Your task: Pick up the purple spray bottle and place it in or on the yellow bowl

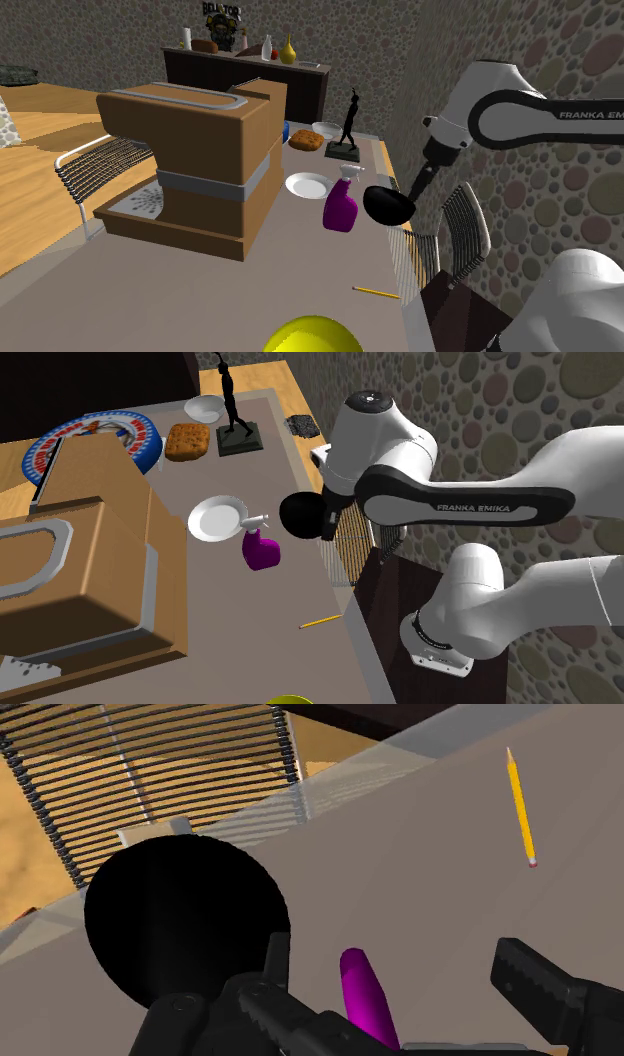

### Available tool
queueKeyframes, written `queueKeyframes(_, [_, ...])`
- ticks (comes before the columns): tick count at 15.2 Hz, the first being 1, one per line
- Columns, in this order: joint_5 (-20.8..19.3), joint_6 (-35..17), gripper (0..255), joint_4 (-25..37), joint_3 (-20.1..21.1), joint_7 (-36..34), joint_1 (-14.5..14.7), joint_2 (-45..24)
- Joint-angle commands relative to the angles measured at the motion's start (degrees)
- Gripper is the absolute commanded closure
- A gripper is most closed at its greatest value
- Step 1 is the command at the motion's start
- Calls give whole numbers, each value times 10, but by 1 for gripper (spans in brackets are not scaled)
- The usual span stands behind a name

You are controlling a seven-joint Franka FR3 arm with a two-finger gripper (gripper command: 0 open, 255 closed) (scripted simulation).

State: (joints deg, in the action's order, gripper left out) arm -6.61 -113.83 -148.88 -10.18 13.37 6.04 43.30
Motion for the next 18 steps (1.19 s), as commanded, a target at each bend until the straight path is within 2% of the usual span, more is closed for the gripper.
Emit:
queueKeyframes(1, [7, -73, 0, -23, -30, 49, 18, -15])
queueKeyframes(4, [31, -171, 0, -35, -78, 127, 58, -59])
queueKeyframes(7, [73, -262, 0, -34, -135, 218, 117, -110])
queueKeyframes(10, [142, -338, 0, -21, -208, 330, 203, -161])
queueKeyframes(13, [230, -389, 0, 2, -293, 451, 308, -204])
queueKeyframes(18, [283, -425, 0, 7, -330, 489, 363, -245])
